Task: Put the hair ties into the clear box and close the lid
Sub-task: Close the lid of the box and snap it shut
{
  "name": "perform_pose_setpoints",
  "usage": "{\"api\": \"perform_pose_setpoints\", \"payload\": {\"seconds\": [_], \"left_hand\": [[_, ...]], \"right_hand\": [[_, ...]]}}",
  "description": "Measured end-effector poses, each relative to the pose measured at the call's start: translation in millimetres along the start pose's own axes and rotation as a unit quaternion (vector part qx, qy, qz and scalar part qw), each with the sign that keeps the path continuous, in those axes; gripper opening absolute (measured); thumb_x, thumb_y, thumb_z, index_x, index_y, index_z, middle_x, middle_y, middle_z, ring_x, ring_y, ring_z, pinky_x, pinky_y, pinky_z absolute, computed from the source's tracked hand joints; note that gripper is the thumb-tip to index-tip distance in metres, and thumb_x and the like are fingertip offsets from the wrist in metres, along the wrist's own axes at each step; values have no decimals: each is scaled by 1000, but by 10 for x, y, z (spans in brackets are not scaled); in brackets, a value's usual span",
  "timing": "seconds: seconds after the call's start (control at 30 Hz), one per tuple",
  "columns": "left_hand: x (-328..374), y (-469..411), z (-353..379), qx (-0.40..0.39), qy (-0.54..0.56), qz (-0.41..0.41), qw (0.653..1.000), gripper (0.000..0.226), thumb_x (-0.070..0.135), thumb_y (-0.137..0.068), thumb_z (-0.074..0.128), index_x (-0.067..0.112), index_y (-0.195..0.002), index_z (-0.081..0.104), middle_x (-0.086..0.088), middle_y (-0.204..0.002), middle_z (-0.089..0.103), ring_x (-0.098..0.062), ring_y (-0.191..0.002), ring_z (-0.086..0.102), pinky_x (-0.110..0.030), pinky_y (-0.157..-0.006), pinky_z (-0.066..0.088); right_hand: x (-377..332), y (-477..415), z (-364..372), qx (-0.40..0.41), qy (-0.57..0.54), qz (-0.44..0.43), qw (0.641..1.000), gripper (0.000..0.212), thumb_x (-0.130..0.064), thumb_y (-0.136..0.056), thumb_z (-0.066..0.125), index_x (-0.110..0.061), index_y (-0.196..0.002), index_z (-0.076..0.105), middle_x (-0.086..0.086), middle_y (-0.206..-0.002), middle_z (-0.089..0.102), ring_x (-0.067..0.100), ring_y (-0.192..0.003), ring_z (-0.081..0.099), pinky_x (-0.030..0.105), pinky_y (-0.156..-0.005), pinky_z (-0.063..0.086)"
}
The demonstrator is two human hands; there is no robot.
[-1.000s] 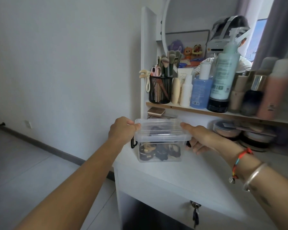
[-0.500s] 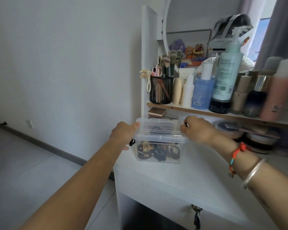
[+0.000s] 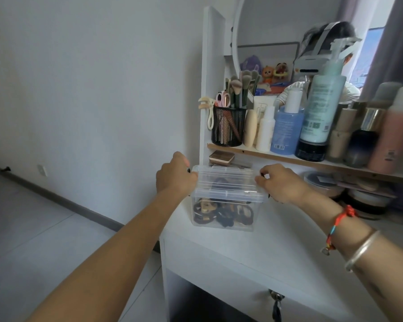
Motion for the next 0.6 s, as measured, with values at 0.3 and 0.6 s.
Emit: {"api": "perform_pose_setpoints", "payload": {"seconds": [0.3,0.6], "left_hand": [[56,-172,35,-16,-67,38,997,19,14,-91,47,6,-108,48,-17,-104,62,-24,-79,46,-32,-69,38],[-67,-729,177,-25,-51,18,998,17,13,-92,44,4,-105,50,-20,-107,60,-25,-80,44,-34,-70,38]], "right_hand": [[-101,-112,97,-25,12,10,1000,25,-27,-91,42,-7,-105,49,3,-62,51,14,-49,48,23,-40,39],[-313,-369,265,5,-62,8,998,17,-21,-92,39,-9,-84,48,11,-77,56,24,-59,55,29,-47,45]]}}
Point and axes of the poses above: each hand's wrist, its own y-axis away from the middle knuckle, its own z-axis out of the palm, x = y × z, the point moved 8 cm from there along -y, towards the middle knuckle
